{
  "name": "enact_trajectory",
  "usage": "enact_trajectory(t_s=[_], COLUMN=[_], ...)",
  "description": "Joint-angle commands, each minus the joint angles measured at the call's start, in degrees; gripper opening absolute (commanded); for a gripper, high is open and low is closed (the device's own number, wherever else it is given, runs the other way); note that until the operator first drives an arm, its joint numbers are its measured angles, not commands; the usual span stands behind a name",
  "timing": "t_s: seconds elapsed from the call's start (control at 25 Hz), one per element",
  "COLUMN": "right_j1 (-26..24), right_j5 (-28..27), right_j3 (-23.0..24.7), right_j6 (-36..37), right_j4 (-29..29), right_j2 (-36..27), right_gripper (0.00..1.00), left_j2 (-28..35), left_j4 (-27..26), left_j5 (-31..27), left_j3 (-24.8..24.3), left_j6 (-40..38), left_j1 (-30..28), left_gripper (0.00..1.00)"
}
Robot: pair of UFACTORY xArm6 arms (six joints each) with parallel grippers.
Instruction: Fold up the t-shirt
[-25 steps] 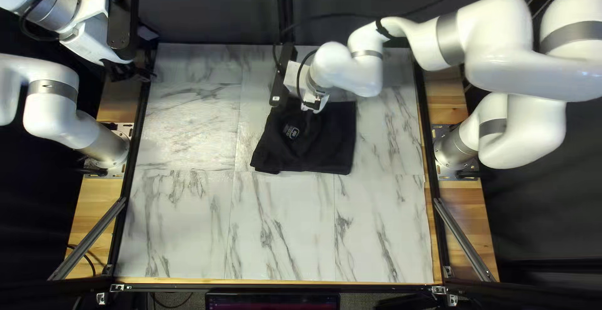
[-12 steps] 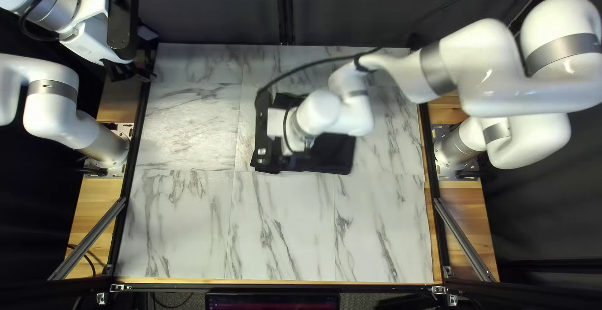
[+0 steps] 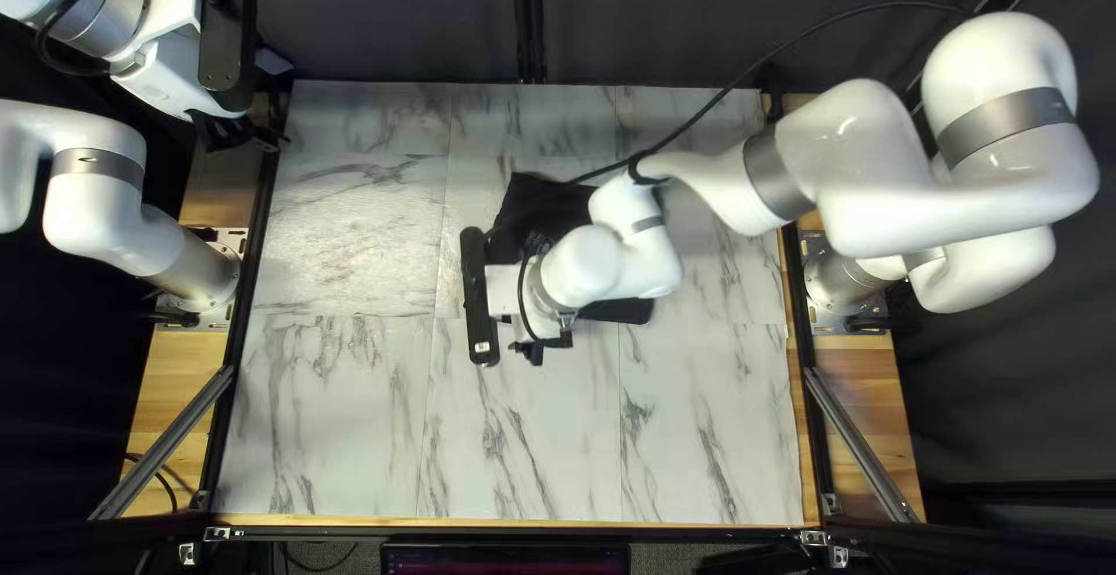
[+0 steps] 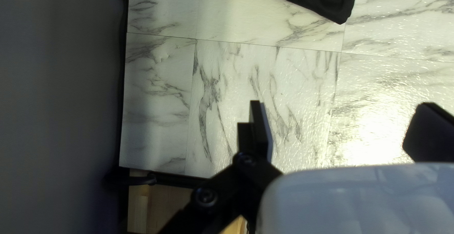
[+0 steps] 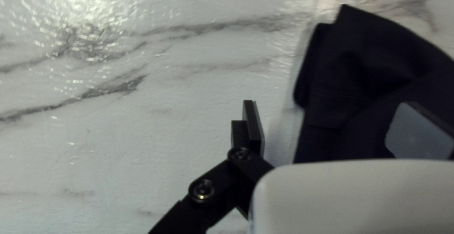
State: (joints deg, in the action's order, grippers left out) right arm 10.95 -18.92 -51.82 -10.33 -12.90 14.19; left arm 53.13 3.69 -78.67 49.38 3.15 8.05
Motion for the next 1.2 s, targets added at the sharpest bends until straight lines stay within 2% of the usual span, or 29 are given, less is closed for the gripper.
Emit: enact_trajectory(t_s=[0.04,0.4,0.72,0.76,0.8,0.84,0.88,0.96,1.0,1.2], right_j1=[-0.12,-2.88,-4.29,-4.31,-4.34,-4.35,-4.35,-4.33,-4.29,-4.19], right_j5=[0.69,0.48,-0.07,-0.16,-0.26,-0.29,-0.25,-0.18,-0.21,-0.37], right_j3=[-0.56,-0.58,-1.34,-1.42,-1.46,-1.45,-1.33,-1.22,-1.27,-1.57], right_j6=[5.41,16.15,17.78,17.69,17.48,17.38,17.15,16.84,16.67,16.58], right_j4=[4.14,12.65,13.67,13.63,13.51,13.46,13.33,13.1,12.98,13.02], right_j2=[2.31,4.26,4.96,4.95,4.89,4.82,4.67,4.6,4.62,5.15], right_gripper=[1.0,1.0,1.0,0.96,0.87,0.73,0.47,0.12,0.05,0.0], left_j2=[0.0,0.0,0.0,0.0,0.0,0.0,0.0,0.0,0.0,0.0], left_j4=[0.0,0.0,0.0,0.0,0.0,0.0,0.0,0.0,0.0,0.0], left_j5=[0.0,0.0,0.0,0.0,0.0,0.0,0.0,0.0,0.0,0.0], left_j3=[0.0,0.0,0.0,0.0,0.0,0.0,0.0,0.0,0.0,0.0], left_j6=[0.0,0.0,0.0,0.0,0.0,0.0,0.0,0.0,0.0,0.0], left_j1=[0.0,0.0,0.0,0.0,0.0,0.0,0.0,0.0,0.0,0.0], left_gripper=[1.0,1.0,1.0,1.0,1.0,1.0,1.0,1.0,1.0,1.0])
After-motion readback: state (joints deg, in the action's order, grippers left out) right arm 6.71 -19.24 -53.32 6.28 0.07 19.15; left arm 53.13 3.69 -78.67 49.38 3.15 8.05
